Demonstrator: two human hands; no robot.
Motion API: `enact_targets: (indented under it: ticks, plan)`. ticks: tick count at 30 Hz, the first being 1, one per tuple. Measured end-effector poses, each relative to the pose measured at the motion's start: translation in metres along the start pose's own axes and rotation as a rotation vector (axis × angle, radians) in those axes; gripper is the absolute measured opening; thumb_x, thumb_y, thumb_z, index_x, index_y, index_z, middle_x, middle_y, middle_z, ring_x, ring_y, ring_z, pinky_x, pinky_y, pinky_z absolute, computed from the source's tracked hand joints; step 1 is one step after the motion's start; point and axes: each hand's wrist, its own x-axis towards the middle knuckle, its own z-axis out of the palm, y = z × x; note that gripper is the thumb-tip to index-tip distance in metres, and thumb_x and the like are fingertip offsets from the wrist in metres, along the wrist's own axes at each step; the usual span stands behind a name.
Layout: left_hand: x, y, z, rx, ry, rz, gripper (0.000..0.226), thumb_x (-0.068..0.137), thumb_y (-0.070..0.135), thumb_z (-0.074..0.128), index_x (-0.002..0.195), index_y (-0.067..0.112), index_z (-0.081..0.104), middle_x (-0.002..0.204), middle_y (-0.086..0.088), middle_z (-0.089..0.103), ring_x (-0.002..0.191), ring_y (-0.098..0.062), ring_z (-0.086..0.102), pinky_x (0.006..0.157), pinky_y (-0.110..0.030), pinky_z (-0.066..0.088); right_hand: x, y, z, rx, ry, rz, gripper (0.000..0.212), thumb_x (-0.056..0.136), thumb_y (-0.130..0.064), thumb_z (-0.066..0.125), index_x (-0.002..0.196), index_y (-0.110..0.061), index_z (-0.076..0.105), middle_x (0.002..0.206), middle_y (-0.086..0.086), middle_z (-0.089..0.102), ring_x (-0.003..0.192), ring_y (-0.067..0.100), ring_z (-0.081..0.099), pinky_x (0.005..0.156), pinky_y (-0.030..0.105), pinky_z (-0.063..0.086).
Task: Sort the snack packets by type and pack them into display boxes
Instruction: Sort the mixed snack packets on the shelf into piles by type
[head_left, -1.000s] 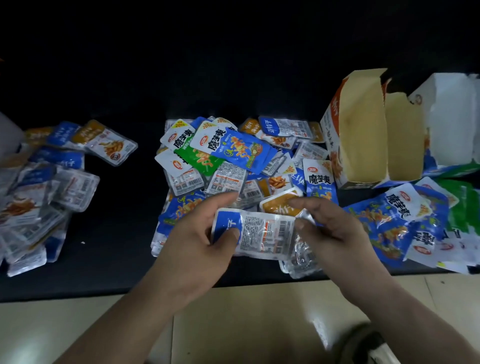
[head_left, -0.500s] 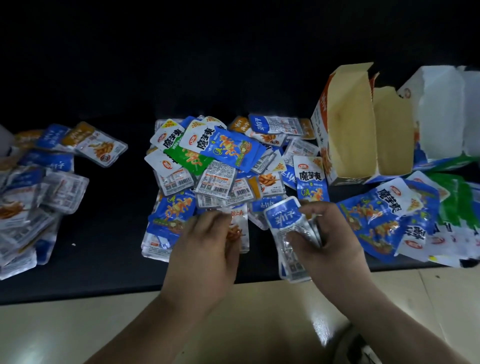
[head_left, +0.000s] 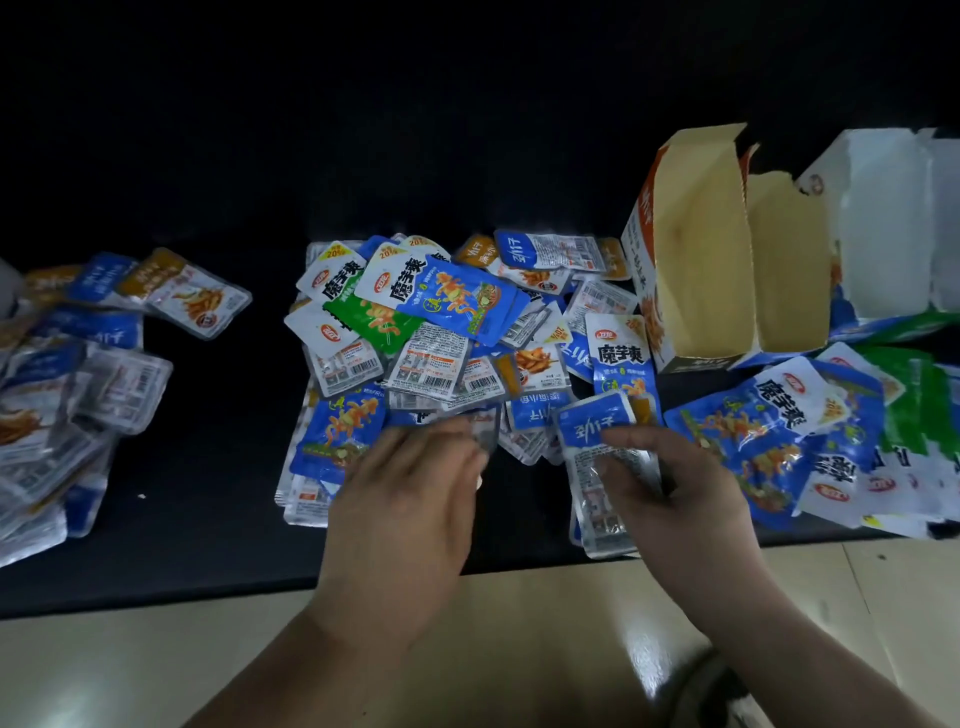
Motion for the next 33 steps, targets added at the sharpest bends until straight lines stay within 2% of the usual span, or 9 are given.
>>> enact_targets:
  ticks: [4, 7, 13, 19, 21, 24, 27, 30, 33]
  plan:
    - [0.023, 0.028, -0.029, -0.593, 0.131, -0.523, 0.018, 0.103, 0.041, 0.049, 0.096, 0.03, 0.062, 0.081, 0.005, 0.071, 0.068, -0.019, 0.069, 0.062, -0.039, 0.058, 0.0, -0.006, 0.001, 0.062, 0.016, 0.02, 0.02, 0.092, -0.017, 0.075, 0.1, -0.035, 0.074, 0.054, -0.005, 0.054, 0.046, 0.005, 0.043, 0.045, 0.015, 0.038]
    - [0.027, 0.04, -0.027, -0.783, 0.101, -0.67, 0.004, 0.101, 0.019, 0.062, 0.102, 0.024, 0.062, 0.091, 0.009, 0.078, 0.081, -0.013, 0.076, 0.07, -0.03, 0.062, 0.001, -0.012, 0.002, 0.126, 0.047, 0.022, 0.013, 0.094, -0.023, 0.074, 0.1, -0.034, 0.073, 0.061, -0.006, 0.061, 0.051, 0.006, 0.048, 0.048, 0.014, 0.042]
    - [0.001, 0.057, -0.002, -0.824, -0.201, -0.826, 0.05, 0.091, 0.0, 0.069, 0.127, 0.032, 0.06, 0.075, 0.003, 0.075, 0.054, -0.009, 0.06, 0.051, -0.021, 0.046, -0.002, -0.02, 0.006, 0.176, 0.037, -0.019, 0.017, 0.093, -0.021, 0.075, 0.104, -0.035, 0.072, 0.073, -0.009, 0.072, 0.058, 0.008, 0.06, 0.055, 0.024, 0.051]
    - [0.016, 0.042, -0.016, -0.829, 0.029, -0.814, 0.058, 0.096, 0.0, 0.064, 0.138, 0.039, 0.058, 0.101, 0.024, 0.075, 0.073, 0.006, 0.069, 0.06, -0.01, 0.051, 0.004, -0.01, -0.01, 0.071, 0.118, 0.032, 0.021, 0.095, -0.017, 0.071, 0.101, -0.037, 0.068, 0.059, 0.001, 0.059, 0.042, 0.005, 0.045, 0.042, 0.016, 0.038]
    - [0.015, 0.049, -0.013, -0.871, -0.028, -0.77, 0.063, 0.097, -0.001, 0.063, 0.14, 0.044, 0.057, 0.111, 0.029, 0.073, 0.089, 0.005, 0.071, 0.074, -0.019, 0.06, 0.0, -0.01, -0.01, 0.078, 0.098, 0.036, 0.022, 0.095, -0.016, 0.072, 0.101, -0.036, 0.068, 0.062, 0.005, 0.06, 0.044, 0.006, 0.045, 0.042, 0.016, 0.039]
    - [0.004, 0.064, 0.009, -0.928, -0.193, -0.77, 0.065, 0.095, -0.008, 0.059, 0.136, 0.043, 0.062, 0.113, 0.012, 0.077, 0.095, -0.021, 0.075, 0.088, -0.057, 0.061, -0.007, -0.011, 0.0, 0.113, 0.067, 0.008, 0.019, 0.095, -0.019, 0.071, 0.102, -0.036, 0.07, 0.074, -0.004, 0.069, 0.057, 0.01, 0.059, 0.053, 0.018, 0.048]
    - [-0.007, 0.073, 0.027, -0.891, -0.238, -0.729, 0.055, 0.097, 0.0, 0.062, 0.134, 0.039, 0.063, 0.108, 0.01, 0.078, 0.095, -0.012, 0.076, 0.088, -0.042, 0.063, -0.011, -0.012, 0.005, 0.14, 0.034, -0.017, 0.014, 0.092, -0.032, 0.073, 0.104, -0.039, 0.07, 0.086, -0.016, 0.071, 0.074, 0.001, 0.066, 0.063, 0.015, 0.051]
    - [-0.012, 0.071, 0.029, -0.65, -0.332, -0.439, 0.028, 0.096, 0.03, 0.064, 0.122, 0.04, 0.064, 0.099, 0.016, 0.071, 0.087, -0.003, 0.069, 0.075, -0.024, 0.056, -0.013, -0.012, 0.0, 0.076, 0.018, -0.032, 0.028, 0.09, -0.022, 0.076, 0.106, -0.043, 0.066, 0.088, -0.026, 0.067, 0.079, -0.005, 0.065, 0.063, 0.007, 0.048]
    - [-0.005, 0.051, 0.034, -0.256, -0.347, -0.112, 0.026, 0.096, 0.04, 0.057, 0.118, 0.032, 0.069, 0.114, 0.016, 0.058, 0.104, -0.008, 0.059, 0.081, -0.03, 0.054, -0.008, -0.004, -0.011, 0.06, 0.067, -0.041, 0.033, 0.091, -0.009, 0.073, 0.102, -0.038, 0.064, 0.084, -0.015, 0.068, 0.073, 0.002, 0.064, 0.057, 0.006, 0.045]
